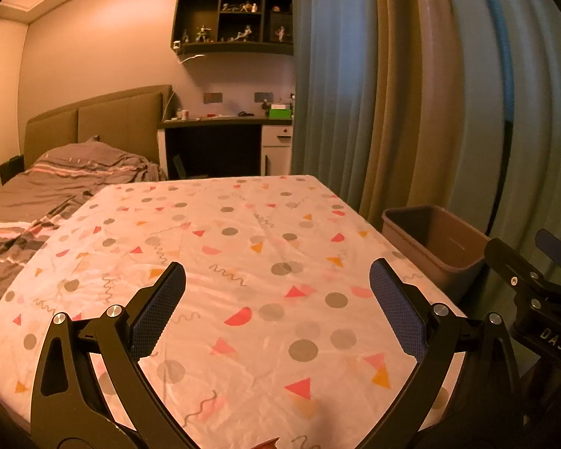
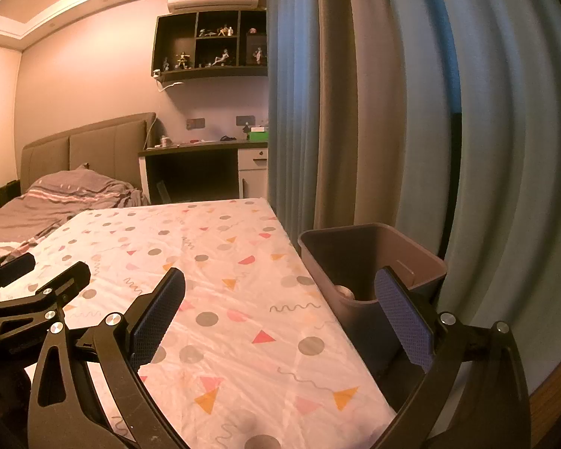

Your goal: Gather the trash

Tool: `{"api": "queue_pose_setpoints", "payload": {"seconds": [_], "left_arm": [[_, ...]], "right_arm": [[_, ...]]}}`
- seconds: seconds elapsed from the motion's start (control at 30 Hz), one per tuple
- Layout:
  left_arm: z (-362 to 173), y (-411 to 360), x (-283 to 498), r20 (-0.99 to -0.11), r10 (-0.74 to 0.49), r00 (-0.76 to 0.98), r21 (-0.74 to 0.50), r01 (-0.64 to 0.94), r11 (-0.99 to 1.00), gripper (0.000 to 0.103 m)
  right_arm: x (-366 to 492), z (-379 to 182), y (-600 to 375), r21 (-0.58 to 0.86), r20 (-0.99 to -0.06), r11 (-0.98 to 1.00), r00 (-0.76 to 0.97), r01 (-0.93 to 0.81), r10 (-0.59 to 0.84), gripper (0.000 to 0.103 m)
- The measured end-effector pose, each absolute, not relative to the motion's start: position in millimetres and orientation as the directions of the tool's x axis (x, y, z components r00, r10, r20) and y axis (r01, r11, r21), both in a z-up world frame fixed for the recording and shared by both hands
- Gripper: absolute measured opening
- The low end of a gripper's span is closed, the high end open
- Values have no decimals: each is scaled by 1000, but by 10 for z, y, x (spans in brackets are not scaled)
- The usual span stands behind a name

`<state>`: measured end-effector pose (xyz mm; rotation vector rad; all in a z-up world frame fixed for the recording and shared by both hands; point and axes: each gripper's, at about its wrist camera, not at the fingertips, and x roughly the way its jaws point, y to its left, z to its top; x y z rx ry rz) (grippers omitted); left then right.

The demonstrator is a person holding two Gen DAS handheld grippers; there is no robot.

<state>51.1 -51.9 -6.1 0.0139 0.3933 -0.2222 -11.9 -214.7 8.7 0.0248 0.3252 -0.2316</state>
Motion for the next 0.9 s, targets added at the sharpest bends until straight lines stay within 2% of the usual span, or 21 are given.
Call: {"api": "queue_pose_setpoints", "payload": {"seconds": [0.33, 0.4, 0.5, 0.8, 0.9], "left_arm": [[-55, -546, 510, -379, -240, 894, -28, 248, 968, 97], [-59, -548, 515, -381, -251, 890, -29, 260, 965, 88], [-52, -559, 515, -382, -260, 887, -32, 268, 963, 85], [-50, -609, 495, -376, -254, 891, -8, 271, 963, 86], [-48, -600, 492, -372, -245, 895, -8, 261, 965, 89]], "right_arm": [[-121, 91, -2156, -13, -320, 974, 921, 228, -220, 97], [-122, 94, -2159, -13, -320, 973, 921, 229, -221, 97], [-125, 90, -2153, -9, -321, 973, 921, 232, -222, 97], [-166, 66, -2172, -6, -316, 971, 921, 238, -227, 97], [-172, 70, -2158, -7, -313, 971, 922, 239, -229, 97]]}}
